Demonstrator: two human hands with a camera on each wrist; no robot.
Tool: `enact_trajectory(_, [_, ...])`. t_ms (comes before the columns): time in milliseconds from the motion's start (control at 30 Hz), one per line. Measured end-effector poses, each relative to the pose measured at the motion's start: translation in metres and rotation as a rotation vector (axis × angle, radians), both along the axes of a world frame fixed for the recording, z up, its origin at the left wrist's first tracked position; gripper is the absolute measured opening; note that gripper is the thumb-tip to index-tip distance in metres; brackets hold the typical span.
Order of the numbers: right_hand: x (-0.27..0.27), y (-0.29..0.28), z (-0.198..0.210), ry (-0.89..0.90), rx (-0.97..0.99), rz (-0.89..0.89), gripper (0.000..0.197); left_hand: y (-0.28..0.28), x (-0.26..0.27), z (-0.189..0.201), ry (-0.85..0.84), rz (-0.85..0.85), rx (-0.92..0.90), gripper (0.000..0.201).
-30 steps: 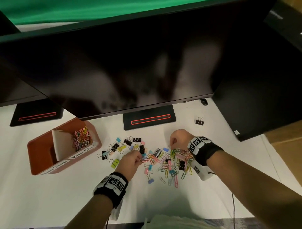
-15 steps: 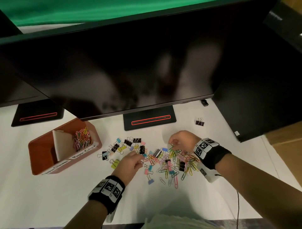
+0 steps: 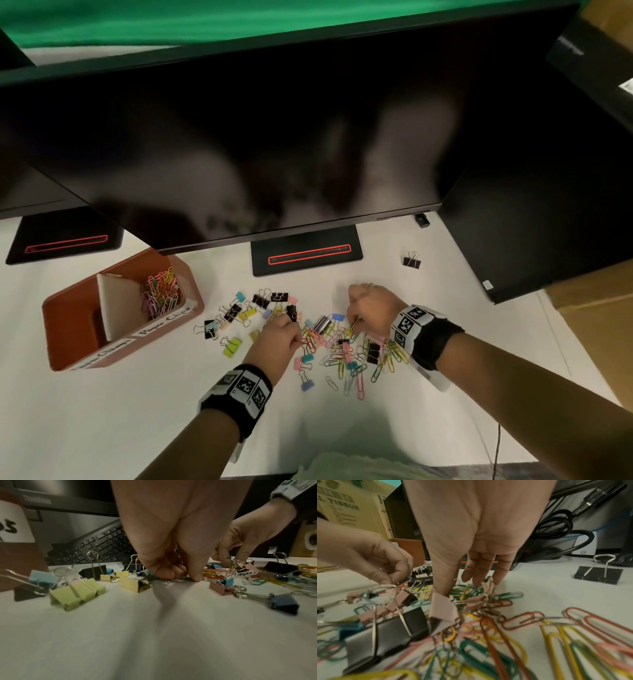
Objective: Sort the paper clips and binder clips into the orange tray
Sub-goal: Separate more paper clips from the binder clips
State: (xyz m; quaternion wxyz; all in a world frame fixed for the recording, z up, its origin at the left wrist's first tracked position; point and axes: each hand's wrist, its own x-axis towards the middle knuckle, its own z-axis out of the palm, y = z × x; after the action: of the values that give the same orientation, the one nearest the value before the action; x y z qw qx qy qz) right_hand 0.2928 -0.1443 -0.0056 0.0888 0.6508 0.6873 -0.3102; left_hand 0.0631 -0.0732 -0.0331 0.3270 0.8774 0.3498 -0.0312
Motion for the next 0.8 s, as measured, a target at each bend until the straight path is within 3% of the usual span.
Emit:
enact_trajectory(133, [-0.001, 0.000, 0.002, -0.022, 0.012, 0.082, 0.022, 0.000, -0.002, 0.000, 0.008, -0.019, 0.093, 0.007])
enact_trajectory(300, [-0.001, 0.000, -0.002, 0.019, 0.024, 0.047, 0.020, 0.001, -0.004, 0.005, -0.032, -0.094, 0.127, 0.013])
enact_trajectory(500, [0.000, -0.002, -0.004, -0.024, -0.018, 0.043, 0.027, 0.003, 0.010, 0.008, -0.044, -0.290, 0.139, 0.016])
enact_trajectory(800, [0.001, -0.005, -0.001, -0.027, -0.009, 0.062, 0.025, 0.009, 0.022, 0.007, 0.031, -0.178, 0.105, 0.010])
